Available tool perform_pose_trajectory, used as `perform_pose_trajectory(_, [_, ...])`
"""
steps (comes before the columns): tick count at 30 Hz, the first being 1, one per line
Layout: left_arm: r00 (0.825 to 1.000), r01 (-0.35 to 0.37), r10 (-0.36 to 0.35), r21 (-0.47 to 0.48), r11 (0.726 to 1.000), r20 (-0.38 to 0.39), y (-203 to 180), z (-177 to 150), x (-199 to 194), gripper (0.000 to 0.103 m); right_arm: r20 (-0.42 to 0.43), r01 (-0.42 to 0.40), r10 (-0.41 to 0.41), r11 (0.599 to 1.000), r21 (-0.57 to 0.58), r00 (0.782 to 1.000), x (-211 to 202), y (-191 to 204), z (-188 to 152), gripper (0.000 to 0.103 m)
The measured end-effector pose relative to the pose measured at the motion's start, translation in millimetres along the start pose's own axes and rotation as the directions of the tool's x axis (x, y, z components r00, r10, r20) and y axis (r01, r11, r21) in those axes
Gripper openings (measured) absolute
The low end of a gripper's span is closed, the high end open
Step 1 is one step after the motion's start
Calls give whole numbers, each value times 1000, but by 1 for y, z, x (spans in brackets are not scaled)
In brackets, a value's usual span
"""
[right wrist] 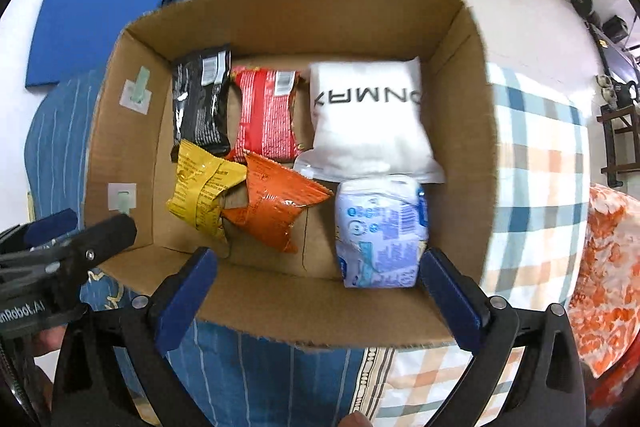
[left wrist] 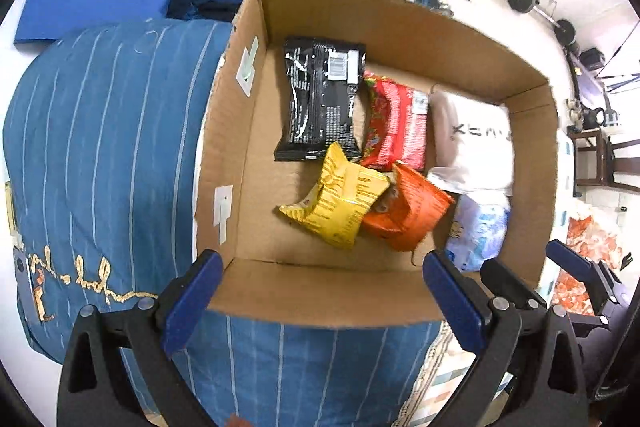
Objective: Organize snacks
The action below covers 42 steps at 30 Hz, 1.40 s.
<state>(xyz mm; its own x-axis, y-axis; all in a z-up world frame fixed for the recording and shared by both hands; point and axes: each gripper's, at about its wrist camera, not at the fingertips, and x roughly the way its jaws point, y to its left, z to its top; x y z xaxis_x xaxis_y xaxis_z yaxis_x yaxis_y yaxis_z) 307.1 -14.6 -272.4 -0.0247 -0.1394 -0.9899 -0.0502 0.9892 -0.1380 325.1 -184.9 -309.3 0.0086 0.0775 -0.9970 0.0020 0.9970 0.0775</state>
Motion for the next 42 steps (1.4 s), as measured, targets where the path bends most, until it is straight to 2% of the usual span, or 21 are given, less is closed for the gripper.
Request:
perform_pose_trajectory(2, [1000,3,-4,10,1000,28,-4,-10,-13,103,21,5,-5,1000,5,1000,-9,1,3,103])
perform_pose_trajectory(7, [994,15,-18,26,1000,110,-11,-27,-43,103,76,-11,9,1000,17,997,-45,-6,-15,103])
perform_pose_trajectory(9, [987,30,-35,28,999,158,-14,-40,-61,103,101,-9,7,1000,21,995,-57,-7,-21,103])
perform_pose_trajectory(13, [969,16,-27,45,999,245,-19,-62,-92,103,162,-36,30,999,35,986,-92,-14,-43,103])
perform_pose_trajectory(18, [925,-2,-13,41,999,379,-20,-96,-133,103,241,-28,13,998,60,970,-133,-22,-73,103])
perform_pose_trajectory(24, [884,-15,-7,43,999,468,-23,-129,-175,103,337,-56,26,995,78,941,-184,-29,-120,103])
perform_pose_trajectory(26, [865,-43,14,46,998,501,-27,-140,-189,103,359,-63,33,995,72,933,-199,-28,-133,103])
perform_pose_trajectory(28, [855,-76,40,49,996,517,-29,-148,-198,103,382,-67,39,996,61,923,-216,-25,-148,103])
perform_pose_trajectory(32, [830,-176,128,37,984,543,-37,-169,-216,103,414,-93,64,994,50,908,-243,-24,-172,103])
perform_pose_trajectory(34, [807,-223,168,30,974,567,-43,-182,-226,103,439,-107,77,993,44,895,-259,-24,-186,103])
perform_pose_trajectory(36, [790,-231,165,37,972,590,-47,-195,-235,103,459,-112,80,993,43,885,-272,-23,-198,103])
perform_pose_trajectory(38, [784,-214,141,49,976,604,-51,-205,-243,103,479,-118,85,992,39,873,-285,-22,-210,103])
perform_pose_trajectory(42, [780,-190,106,71,979,617,-54,-219,-253,103,494,-117,91,993,23,865,-303,-18,-230,103])
